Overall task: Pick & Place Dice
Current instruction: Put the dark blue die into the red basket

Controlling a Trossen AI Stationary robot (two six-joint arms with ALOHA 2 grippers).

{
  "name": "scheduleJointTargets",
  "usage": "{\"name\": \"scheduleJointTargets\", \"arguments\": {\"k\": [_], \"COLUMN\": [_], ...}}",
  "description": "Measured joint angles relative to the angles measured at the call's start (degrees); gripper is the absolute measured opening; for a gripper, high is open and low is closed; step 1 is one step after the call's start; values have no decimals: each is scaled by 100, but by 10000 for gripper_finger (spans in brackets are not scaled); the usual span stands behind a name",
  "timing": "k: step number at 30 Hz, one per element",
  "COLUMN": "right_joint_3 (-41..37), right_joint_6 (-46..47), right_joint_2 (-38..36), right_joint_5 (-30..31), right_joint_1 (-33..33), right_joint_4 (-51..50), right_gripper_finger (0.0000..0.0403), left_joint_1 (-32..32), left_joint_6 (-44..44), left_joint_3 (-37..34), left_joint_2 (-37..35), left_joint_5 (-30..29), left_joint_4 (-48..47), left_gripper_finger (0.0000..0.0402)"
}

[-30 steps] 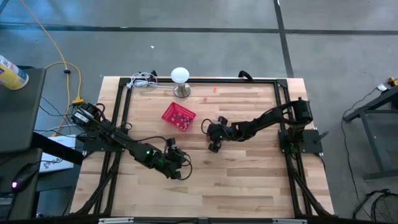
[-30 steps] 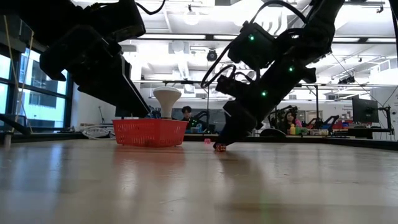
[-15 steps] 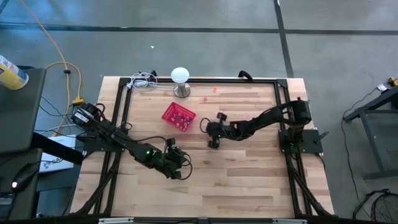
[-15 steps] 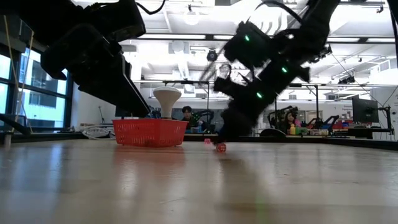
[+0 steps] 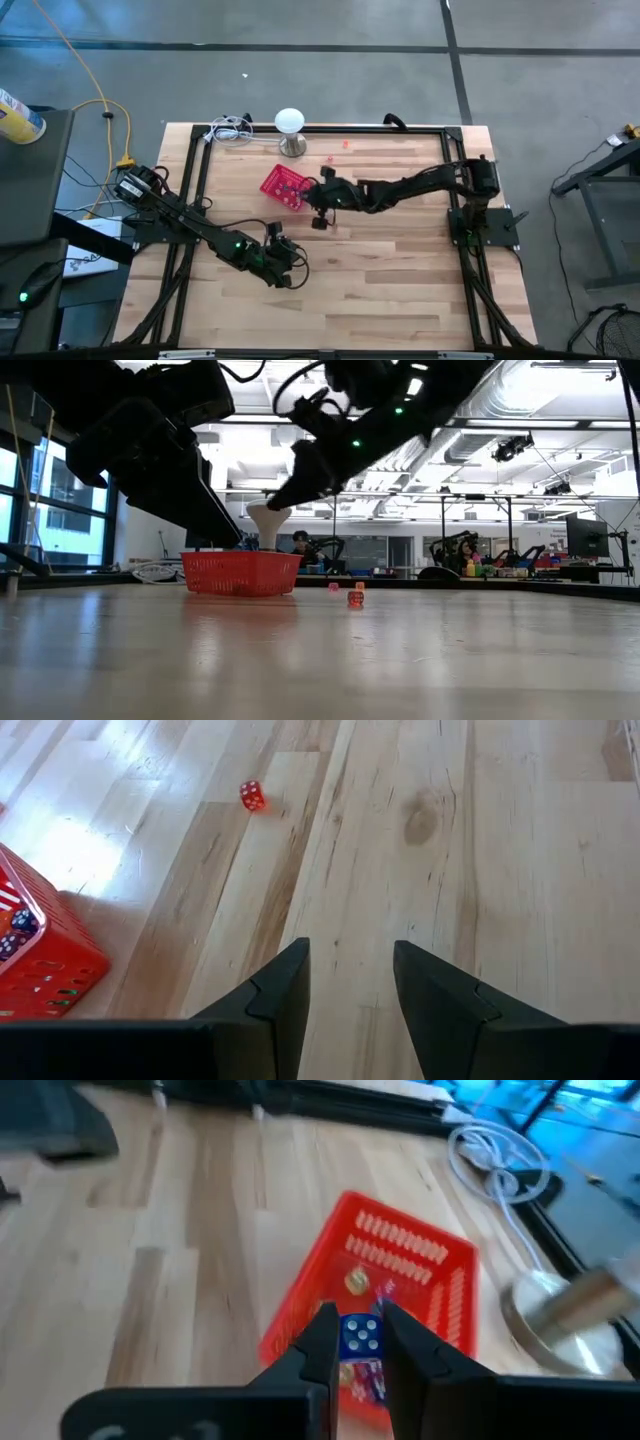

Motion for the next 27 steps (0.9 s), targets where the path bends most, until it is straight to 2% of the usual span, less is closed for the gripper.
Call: {"name": "scheduleJointTargets", "arguments": {"k": [4,8,14,19,23,27], "right_joint_3": [299,428,462,463,462,462], "right_joint_6": [52,143,148,24,-38,-38], "right_joint_2": [399,697,732,729,729,729], "right_joint_5": [-523,-252,-85,-14,16,5], "right_joint_1": [-191,-249,-241,-233,-232,-230], "right_joint_4": [64,-2,208,267,267,196], "right_gripper_finger": [38,89,174,227,249,254], "left_joint_1": [-1,-6,-15,-13,-13,-13], "left_joint_6": [-2,-2,-2,-2,0,-2], "left_joint_3": [0,0,-2,-2,-2,-2], "left_joint_2": [0,0,0,0,0,0], "left_joint_5": [2,2,4,4,4,3], "left_joint_4": [0,-2,-69,-107,-112,-118], "left_gripper_finger": [139,139,139,139,139,139]}}
